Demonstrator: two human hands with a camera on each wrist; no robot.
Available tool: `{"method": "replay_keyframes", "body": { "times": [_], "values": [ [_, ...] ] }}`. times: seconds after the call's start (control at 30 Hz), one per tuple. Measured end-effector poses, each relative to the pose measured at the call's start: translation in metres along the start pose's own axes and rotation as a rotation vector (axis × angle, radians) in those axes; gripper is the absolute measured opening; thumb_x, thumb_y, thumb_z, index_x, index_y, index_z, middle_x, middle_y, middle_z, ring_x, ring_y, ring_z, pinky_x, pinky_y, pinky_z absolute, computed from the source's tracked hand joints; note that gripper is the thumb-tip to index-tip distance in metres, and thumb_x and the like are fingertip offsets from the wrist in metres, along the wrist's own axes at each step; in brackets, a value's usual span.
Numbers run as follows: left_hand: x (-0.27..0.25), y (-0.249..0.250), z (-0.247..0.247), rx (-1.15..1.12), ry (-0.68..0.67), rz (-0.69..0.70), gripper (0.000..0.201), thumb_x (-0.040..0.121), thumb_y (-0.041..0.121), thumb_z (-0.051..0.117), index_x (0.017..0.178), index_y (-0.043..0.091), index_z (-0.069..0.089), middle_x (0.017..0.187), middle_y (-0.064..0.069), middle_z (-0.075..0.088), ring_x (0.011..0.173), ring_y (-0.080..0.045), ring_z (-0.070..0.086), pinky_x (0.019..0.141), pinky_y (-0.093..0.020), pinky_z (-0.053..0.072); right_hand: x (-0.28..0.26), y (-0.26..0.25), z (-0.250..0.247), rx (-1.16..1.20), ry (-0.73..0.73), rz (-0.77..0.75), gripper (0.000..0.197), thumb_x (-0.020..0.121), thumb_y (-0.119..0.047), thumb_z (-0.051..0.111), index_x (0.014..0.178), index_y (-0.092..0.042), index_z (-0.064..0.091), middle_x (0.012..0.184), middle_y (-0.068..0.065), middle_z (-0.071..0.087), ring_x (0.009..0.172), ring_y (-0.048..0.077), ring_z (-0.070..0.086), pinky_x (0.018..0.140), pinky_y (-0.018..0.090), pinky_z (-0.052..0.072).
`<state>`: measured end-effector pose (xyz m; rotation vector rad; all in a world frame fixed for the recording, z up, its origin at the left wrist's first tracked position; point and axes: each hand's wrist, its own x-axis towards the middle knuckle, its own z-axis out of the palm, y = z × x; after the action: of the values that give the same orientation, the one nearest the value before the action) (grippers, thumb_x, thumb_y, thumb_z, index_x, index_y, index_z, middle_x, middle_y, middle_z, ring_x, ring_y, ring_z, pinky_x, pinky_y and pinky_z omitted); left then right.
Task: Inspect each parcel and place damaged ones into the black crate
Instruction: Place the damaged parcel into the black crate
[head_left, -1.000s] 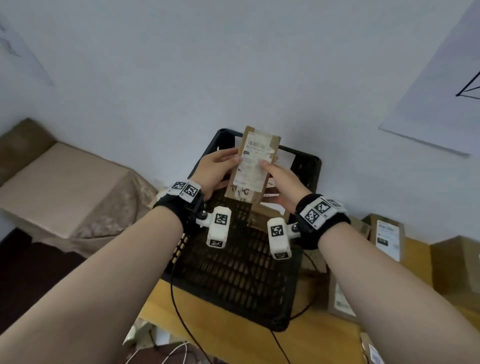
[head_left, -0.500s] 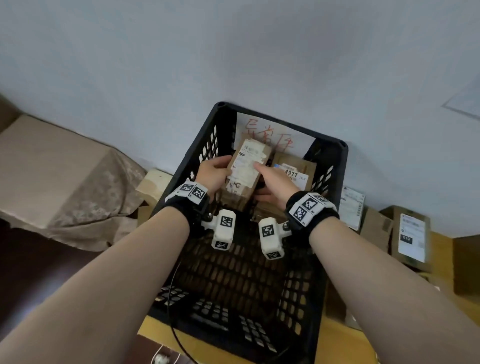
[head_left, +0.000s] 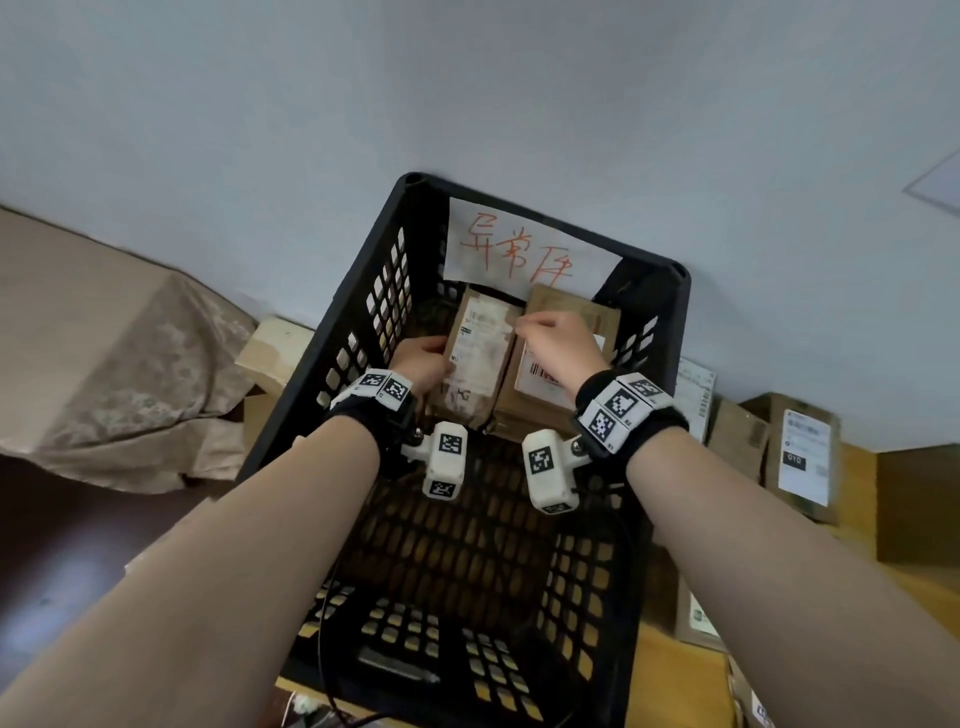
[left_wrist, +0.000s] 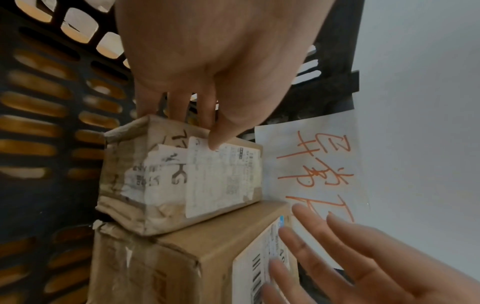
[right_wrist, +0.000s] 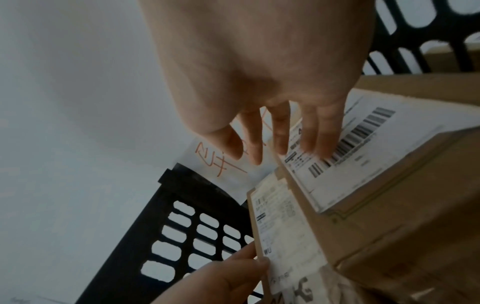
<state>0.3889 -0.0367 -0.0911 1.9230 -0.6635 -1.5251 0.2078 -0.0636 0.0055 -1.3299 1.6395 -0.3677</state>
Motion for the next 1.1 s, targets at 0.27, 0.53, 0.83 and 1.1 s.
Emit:
{"method": "replay_keyframes", "body": {
  "times": [0.27, 0.53, 0.83, 1.1],
  "values": [
    [-0.006, -0.001, 0.004, -0.018, -0.04, -0.073, 0.053, 0.094, 0.0, 0.063, 0.143, 0.019, 0.06, 0.129, -0.01, 0.071, 0.113, -0.035, 0.069, 0.095, -0.059, 0.058, 0.002, 0.019, -0.013, -0.233, 0.006, 0.156, 0.056, 0.096, -0.031, 0.061, 0.151, -0.031, 0.049, 0.17, 0.002, 0.002, 0.154, 0.043, 0.007, 0.126, 0.046, 0.015],
    [-0.03, 0.003, 0.007, -0.126, -0.044, -0.047, 0.06, 0.097, -0.007, 0.056, 0.149, 0.022, 0.05, 0.13, -0.011, 0.068, 0.111, -0.036, 0.07, 0.072, -0.047, 0.062, -0.007, 0.024, -0.014, -0.068, 0.022, 0.142, 0.062, 0.076, -0.04, 0.06, 0.137, -0.034, 0.061, 0.162, 0.002, 0.037, 0.148, 0.037, 0.031, 0.121, 0.05, 0.033],
    [-0.058, 0.042, 0.022, 0.084, 0.108, 0.011, 0.039, 0.094, 0.003, 0.059, 0.132, -0.007, 0.062, 0.1, -0.013, 0.064, 0.098, -0.029, 0.059, 0.106, -0.051, 0.052, -0.05, 0.006, -0.059, 0.067, -0.033, -0.036, 0.032, 0.101, -0.021, 0.06, 0.131, -0.019, 0.068, 0.133, -0.005, 0.063, 0.103, 0.008, 0.056, 0.092, 0.027, 0.045],
    [-0.158, 0.123, 0.093, -0.319, 0.017, 0.061, 0.024, 0.101, 0.005, 0.051, 0.1, 0.021, 0.069, 0.094, 0.002, 0.067, 0.084, -0.017, 0.065, 0.067, -0.027, 0.052, -0.105, 0.018, -0.155, 0.244, -0.127, -0.008, 0.021, 0.103, -0.025, 0.058, 0.119, -0.024, 0.072, 0.121, -0.001, 0.072, 0.099, 0.026, 0.075, 0.091, 0.044, 0.061]
  ]
}}
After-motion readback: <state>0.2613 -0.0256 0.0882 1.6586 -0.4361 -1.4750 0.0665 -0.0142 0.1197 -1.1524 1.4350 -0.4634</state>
